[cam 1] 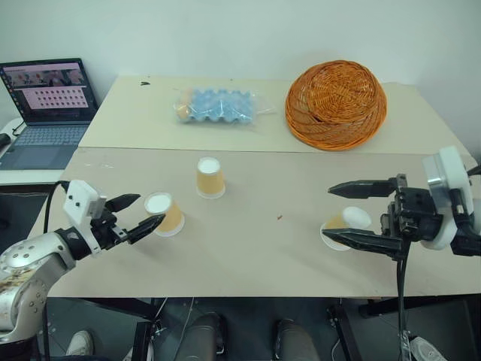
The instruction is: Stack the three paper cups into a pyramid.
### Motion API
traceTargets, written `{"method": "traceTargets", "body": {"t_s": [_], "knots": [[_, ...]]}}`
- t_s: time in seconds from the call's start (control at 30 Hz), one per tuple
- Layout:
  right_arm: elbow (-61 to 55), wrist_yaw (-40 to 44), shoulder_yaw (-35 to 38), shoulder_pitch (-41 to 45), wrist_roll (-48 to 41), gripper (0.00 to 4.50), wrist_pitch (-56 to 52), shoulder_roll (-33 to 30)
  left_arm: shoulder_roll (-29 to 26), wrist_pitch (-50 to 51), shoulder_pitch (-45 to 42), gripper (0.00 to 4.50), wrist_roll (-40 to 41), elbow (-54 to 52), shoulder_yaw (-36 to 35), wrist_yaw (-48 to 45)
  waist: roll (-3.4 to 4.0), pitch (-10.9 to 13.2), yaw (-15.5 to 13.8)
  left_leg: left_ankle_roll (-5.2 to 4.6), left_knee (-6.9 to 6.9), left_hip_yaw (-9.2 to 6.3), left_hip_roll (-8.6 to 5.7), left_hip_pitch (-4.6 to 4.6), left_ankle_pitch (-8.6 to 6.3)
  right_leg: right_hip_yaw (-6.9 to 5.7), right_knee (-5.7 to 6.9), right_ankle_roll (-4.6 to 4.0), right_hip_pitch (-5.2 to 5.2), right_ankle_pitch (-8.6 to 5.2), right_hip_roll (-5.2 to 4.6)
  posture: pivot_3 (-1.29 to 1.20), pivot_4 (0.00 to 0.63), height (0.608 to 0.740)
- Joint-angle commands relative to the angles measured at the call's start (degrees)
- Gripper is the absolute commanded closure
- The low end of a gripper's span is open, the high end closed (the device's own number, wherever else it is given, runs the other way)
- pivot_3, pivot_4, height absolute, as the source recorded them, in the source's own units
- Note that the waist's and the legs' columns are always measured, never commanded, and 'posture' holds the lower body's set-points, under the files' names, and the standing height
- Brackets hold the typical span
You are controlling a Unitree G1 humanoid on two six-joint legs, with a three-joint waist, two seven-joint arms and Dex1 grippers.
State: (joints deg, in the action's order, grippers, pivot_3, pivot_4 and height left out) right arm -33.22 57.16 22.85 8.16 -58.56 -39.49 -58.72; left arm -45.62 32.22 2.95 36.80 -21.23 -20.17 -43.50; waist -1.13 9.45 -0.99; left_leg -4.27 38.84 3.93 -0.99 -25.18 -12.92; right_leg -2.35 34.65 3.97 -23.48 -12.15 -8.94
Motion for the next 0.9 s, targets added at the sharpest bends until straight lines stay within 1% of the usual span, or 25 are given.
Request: {"method": "traceTargets", "body": {"t_s": [0.03,0.13,0.47,0.8,0.83,0.9], "knots": [[-2.46,-1.18,2.29,0.41,-2.01,0.00,-0.38,-0.18,0.26,-2.33,-2.29,0.02,-1.99,1.17,1.90,-1.20,0.00,0.00,0.00,-0.01,0.00,0.00,0.00,0.00,0.00,0.00,0.00,0.01,0.00,0.00,0.00,0.00,0.150,0.726],[-3.63,-2.28,2.67,-0.32,-2.65,0.00,-0.44,0.05,1.03,-3.21,-4.32,0.02,-3.27,2.99,3.95,-1.46,0.00,0.00,-0.01,0.00,0.00,0.00,0.00,0.00,0.00,0.00,0.01,0.07,-0.01,0.04,0.01,0.00,0.150,0.726],[-5.24,-4.83,4.43,-3.01,-3.39,0.00,-0.42,0.00,2.64,-4.61,-8.84,0.02,-6.27,7.02,6.77,-1.87,-0.01,0.00,0.01,-0.02,0.02,0.00,-0.02,0.00,0.00,-0.01,0.03,0.09,0.02,0.05,0.03,0.00,0.150,0.726],[-5.67,-6.39,4.70,-4.18,-3.10,0.00,-0.76,-0.42,3.24,-4.27,-10.50,0.02,-6.53,7.72,7.36,-2.47,-0.01,-0.01,0.04,-0.03,0.03,0.00,-0.02,0.00,0.01,-0.01,0.06,0.10,0.05,0.05,0.05,0.00,0.150,0.726],[-5.77,-6.52,4.69,-4.15,-3.22,0.00,-0.76,-0.42,3.29,-4.21,-10.60,0.56,-6.48,7.86,7.32,-2.49,-0.01,-0.01,0.05,-0.03,0.04,0.00,-0.02,0.00,0.01,-0.01,0.07,0.10,0.05,0.05,0.05,0.00,0.150,0.726],[-5.93,-6.91,4.57,-3.99,-3.48,0.00,-0.83,-0.38,3.26,-4.28,-10.86,1.25,-6.69,8.17,7.47,-2.58,-0.01,-0.01,0.08,-0.03,0.05,0.00,-0.02,0.00,0.01,-0.01,0.08,0.10,0.05,0.05,0.06,0.00,0.150,0.726]]}}
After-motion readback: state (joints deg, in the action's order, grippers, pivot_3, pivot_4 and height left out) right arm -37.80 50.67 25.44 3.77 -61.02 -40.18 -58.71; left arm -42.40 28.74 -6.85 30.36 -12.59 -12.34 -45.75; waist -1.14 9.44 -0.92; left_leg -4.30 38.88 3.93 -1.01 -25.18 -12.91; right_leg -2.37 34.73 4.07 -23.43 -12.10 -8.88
